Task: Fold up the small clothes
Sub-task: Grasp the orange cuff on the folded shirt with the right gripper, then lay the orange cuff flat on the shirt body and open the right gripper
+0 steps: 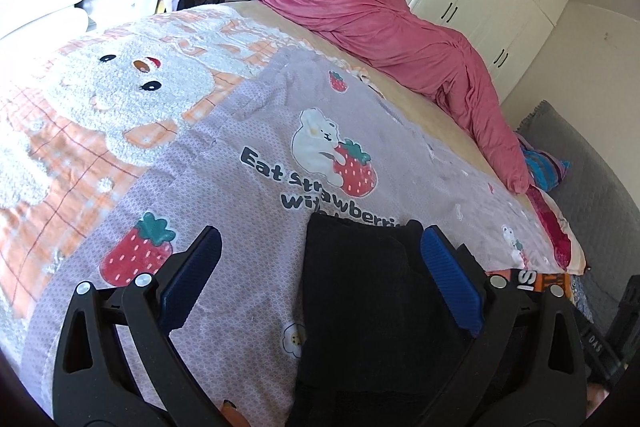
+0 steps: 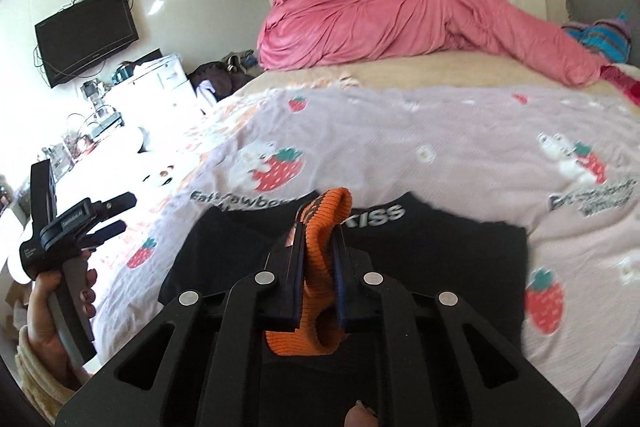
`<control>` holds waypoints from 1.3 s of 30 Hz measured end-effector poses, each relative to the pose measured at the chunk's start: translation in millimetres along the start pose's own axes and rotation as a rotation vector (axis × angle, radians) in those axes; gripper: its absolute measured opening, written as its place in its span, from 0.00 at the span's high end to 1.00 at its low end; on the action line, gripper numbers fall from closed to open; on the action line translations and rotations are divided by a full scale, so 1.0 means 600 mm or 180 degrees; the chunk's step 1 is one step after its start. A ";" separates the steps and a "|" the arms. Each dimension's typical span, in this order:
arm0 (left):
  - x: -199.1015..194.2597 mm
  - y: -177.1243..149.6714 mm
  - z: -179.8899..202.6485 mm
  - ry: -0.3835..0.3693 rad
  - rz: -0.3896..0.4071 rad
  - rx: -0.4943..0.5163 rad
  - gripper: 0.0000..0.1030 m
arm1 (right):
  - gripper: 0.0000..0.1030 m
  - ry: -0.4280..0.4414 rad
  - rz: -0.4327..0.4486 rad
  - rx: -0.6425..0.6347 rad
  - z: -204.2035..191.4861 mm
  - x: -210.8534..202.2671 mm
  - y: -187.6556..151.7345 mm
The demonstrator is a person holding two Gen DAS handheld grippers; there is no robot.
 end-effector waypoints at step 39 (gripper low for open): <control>0.111 -0.135 0.141 -0.0268 -0.0810 0.0670 0.20 | 0.89 -0.0131 -0.0204 0.0579 0.133 0.015 -0.085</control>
Point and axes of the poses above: each gripper's, at about its wrist camera, not at the fingertips, and x roughly the way its jaws point, z to its right, y to its top, the point moved 7 cm from there along x, roughly the way its jaws point, and after that the axes turned 8 degrees about -y, right-handed, at the moved point
